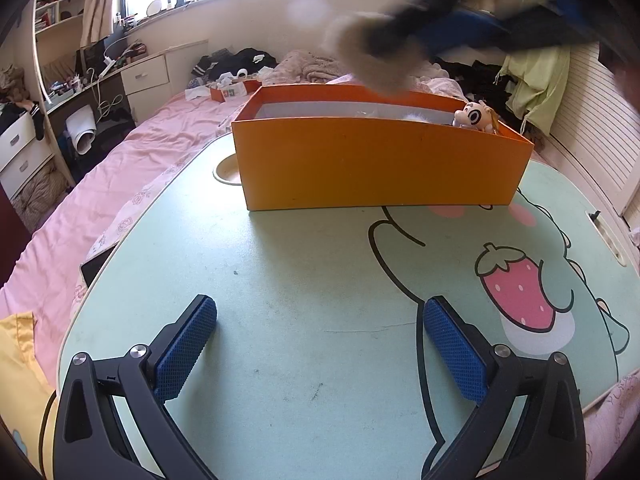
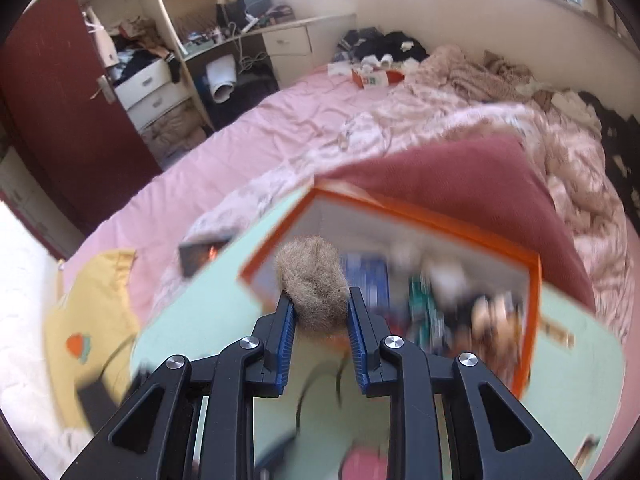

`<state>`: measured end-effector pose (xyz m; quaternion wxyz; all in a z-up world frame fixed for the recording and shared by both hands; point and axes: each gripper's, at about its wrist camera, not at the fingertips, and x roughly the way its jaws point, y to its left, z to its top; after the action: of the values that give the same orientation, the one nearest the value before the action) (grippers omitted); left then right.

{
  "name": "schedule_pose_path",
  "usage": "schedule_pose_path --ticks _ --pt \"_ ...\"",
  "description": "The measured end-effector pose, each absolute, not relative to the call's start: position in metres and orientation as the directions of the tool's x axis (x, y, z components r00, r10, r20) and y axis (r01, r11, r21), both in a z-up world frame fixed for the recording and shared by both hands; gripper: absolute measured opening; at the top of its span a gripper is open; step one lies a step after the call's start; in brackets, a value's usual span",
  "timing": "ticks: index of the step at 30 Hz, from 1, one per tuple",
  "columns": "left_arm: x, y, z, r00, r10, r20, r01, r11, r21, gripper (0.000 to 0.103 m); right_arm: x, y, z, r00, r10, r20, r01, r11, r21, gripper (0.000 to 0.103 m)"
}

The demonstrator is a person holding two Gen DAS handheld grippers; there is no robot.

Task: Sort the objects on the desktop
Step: 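Grasp the brown fuzzy ball in the orange box with the right tool, place it on the table, then grasp the clear plastic-wrapped ball with the left tool, set it on the table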

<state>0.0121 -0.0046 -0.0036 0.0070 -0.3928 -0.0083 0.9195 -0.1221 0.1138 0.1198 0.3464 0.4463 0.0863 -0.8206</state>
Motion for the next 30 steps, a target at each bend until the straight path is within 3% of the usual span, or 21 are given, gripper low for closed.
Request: schedule_pose_path --ticks 8,9,10,11,17,22,25,30 --pt "0.013 -0.005 -0.003 -0.693 0.023 -0.720 -0.011 -1.000 -0.021 0.103 -0.091 0.157 0.059 -0.320 -0.493 -0.809 0.592 -0.771 0.236 0.025" --pt "0.013 -0.006 -0.003 -0.695 0.026 -0.718 -0.015 -1.000 -0.022 0.103 -0.093 0.160 0.051 -0.326 -0.492 -0.807 0.576 -0.780 0.243 0.036" --pt "0.014 -0.006 -0.003 -0.697 0.030 -0.716 -0.019 -1.000 -0.023 0.103 -0.095 0.163 0.045 -0.336 -0.486 -0.807 0.555 -0.794 0.247 0.058" --pt "0.015 -0.007 -0.002 -0.701 0.034 -0.712 -0.024 -0.999 -0.023 0.103 -0.094 0.169 0.040 -0.356 -0.485 -0.799 0.531 -0.809 0.254 0.067" --pt "0.028 -0.020 -0.001 -0.730 0.063 -0.681 -0.029 -0.998 -0.061 0.103 -0.073 0.192 0.026 -0.400 -0.464 -0.790 0.485 -0.839 0.247 0.071" --pt "0.029 -0.039 0.004 -0.743 0.116 -0.659 -0.014 -0.987 -0.157 0.102 -0.050 0.189 0.018 -0.499 -0.327 -0.802 0.489 -0.871 0.050 0.089" --pt "0.024 -0.045 0.017 -0.757 0.116 -0.643 -0.019 -0.988 -0.155 0.097 -0.050 0.184 0.015 -0.506 -0.300 -0.809 0.485 -0.874 0.020 0.100" --pt "-0.014 -0.050 0.075 -0.769 0.196 -0.609 -0.108 -0.978 -0.178 0.089 -0.053 0.189 0.014 -0.505 -0.299 -0.810 0.478 -0.878 0.026 0.102"
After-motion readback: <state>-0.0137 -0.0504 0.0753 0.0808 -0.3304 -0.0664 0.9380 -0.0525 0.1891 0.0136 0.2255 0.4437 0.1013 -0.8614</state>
